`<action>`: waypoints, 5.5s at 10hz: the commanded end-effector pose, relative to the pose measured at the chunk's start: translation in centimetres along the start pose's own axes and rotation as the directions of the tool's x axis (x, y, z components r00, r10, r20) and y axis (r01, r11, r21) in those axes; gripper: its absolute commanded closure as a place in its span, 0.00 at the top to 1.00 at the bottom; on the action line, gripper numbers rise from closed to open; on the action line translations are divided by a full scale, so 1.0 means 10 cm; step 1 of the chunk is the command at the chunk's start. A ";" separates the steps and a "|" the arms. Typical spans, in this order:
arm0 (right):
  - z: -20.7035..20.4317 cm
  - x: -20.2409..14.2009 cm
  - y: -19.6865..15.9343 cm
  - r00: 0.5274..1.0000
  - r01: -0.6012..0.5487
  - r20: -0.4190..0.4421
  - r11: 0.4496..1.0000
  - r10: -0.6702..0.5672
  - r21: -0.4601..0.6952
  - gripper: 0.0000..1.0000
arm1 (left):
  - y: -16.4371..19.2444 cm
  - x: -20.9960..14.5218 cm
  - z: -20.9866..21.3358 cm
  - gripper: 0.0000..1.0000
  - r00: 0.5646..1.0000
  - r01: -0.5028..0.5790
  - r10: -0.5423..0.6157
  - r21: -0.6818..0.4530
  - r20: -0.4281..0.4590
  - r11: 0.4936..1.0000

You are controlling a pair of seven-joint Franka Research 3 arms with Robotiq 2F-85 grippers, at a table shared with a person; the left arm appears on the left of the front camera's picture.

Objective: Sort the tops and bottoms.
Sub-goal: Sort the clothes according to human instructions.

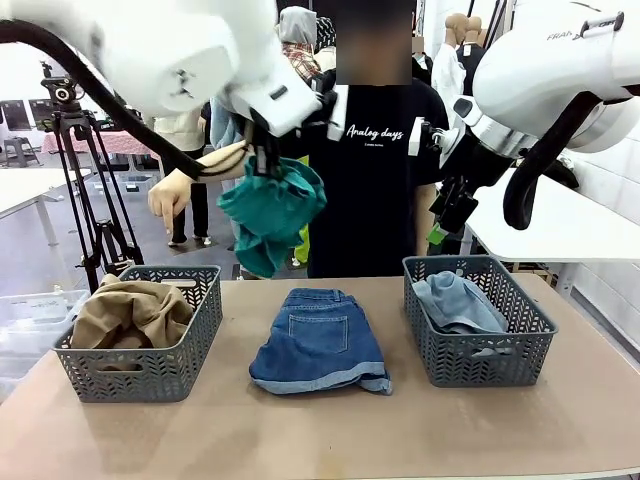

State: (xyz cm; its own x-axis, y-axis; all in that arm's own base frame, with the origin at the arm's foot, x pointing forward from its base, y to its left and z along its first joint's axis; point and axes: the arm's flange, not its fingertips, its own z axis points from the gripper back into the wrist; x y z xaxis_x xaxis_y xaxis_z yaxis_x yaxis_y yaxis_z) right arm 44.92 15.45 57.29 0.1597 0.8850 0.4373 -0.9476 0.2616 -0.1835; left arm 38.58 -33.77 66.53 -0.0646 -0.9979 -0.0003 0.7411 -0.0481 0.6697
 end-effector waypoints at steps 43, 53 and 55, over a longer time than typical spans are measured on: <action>-0.02 -0.01 0.01 1.000 0.009 0.002 1.000 -0.009 0.007 1.00 | -1.16 -2.95 -2.44 0.00 0.707 -0.707 0.610 -0.341 -0.358 0.620; -0.02 -0.01 0.01 1.000 0.009 0.002 1.000 -0.009 0.007 1.00 | -0.91 -2.62 -2.00 1.00 0.722 -0.691 0.589 -0.345 -0.363 0.635; -0.02 -0.01 0.01 1.000 0.009 0.002 1.000 -0.009 0.007 1.00 | -0.84 -2.54 -1.84 1.00 0.710 -0.703 0.611 -0.400 -0.351 0.587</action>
State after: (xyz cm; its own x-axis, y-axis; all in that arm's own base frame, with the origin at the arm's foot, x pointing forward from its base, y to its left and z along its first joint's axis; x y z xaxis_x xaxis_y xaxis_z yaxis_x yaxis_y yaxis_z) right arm 44.91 15.49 57.26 0.1594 0.8855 0.4363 -0.9479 0.2608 -0.1830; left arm 46.58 -8.36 45.77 0.6304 -0.7657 0.1278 0.7514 0.6432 0.1475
